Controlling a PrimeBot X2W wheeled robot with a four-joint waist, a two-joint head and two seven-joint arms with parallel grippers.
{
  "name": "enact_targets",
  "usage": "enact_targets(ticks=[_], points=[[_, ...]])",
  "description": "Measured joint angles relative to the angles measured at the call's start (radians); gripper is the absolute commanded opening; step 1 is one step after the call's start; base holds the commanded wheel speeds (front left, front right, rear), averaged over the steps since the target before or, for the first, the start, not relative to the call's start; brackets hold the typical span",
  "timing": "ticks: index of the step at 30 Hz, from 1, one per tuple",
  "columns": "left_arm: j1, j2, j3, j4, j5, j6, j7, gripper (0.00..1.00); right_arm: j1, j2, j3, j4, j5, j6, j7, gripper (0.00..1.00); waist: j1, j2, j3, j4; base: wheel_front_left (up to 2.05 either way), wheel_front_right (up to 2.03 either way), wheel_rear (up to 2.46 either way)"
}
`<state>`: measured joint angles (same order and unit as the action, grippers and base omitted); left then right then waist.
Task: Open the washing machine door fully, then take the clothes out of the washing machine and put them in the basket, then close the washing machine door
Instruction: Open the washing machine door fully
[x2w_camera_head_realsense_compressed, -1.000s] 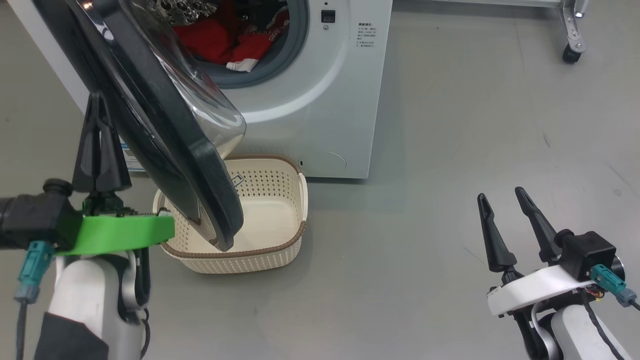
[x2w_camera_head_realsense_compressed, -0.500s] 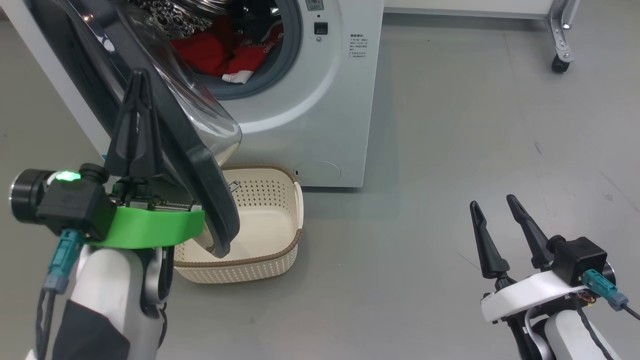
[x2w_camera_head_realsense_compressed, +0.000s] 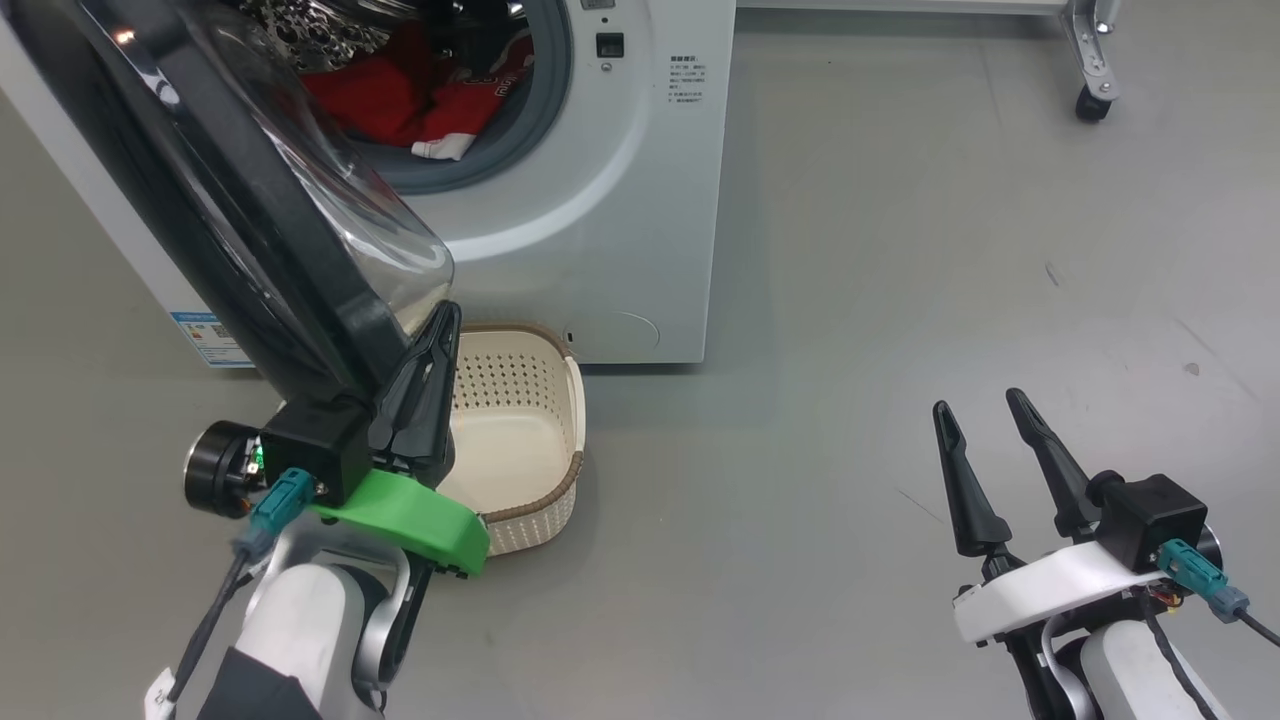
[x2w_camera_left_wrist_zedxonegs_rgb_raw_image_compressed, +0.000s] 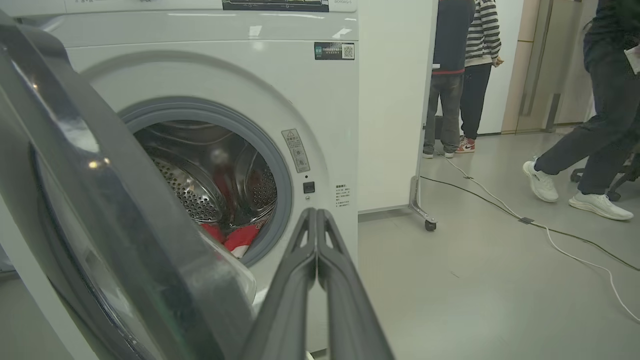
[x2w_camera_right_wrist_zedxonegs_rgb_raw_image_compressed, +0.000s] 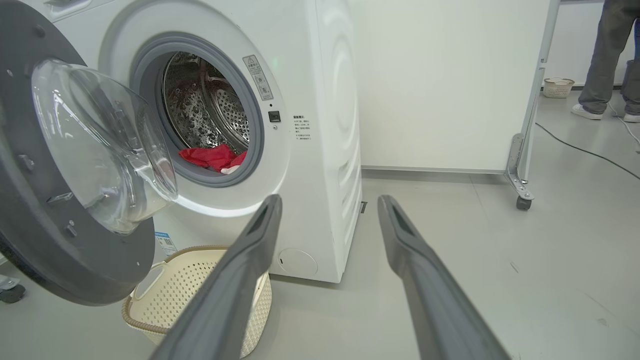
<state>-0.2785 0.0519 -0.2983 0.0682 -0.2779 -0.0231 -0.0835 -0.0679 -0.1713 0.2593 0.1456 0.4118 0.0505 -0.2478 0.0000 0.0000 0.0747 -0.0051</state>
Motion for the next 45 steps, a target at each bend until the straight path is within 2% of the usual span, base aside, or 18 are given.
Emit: enact_targets(ticks=[7, 22, 35, 45], points=[[0.003, -0.001, 0.007, 0.04, -0.012, 0.001, 0.02, 0.0, -0.001, 0.011, 0.0, 0.001, -0.002, 0.009, 0.0, 1.0, 0.0, 0.0, 0.012, -0.029, 0.0, 0.0, 0.0], [0.006, -0.005, 0.062, 0.156, -0.06, 0.052, 0.049, 0.0, -0.005, 0.017, -0.016, 0.007, -0.019, 0.019, 0.0, 1.0, 0.0, 0.0, 0.041, -0.085, 0.0, 0.0, 0.0], [0.005, -0.019, 0.091, 0.214, -0.085, 0.071, 0.037, 0.0, -0.005, 0.017, -0.022, 0.016, -0.029, 0.028, 0.0, 1.0, 0.0, 0.0, 0.044, -0.084, 0.0, 0.0, 0.0], [0.001, -0.023, 0.071, 0.249, -0.092, 0.071, 0.01, 0.0, -0.004, 0.021, -0.047, 0.017, -0.029, 0.03, 0.0, 1.0, 0.0, 0.0, 0.046, -0.04, 0.0, 0.0, 0.0]])
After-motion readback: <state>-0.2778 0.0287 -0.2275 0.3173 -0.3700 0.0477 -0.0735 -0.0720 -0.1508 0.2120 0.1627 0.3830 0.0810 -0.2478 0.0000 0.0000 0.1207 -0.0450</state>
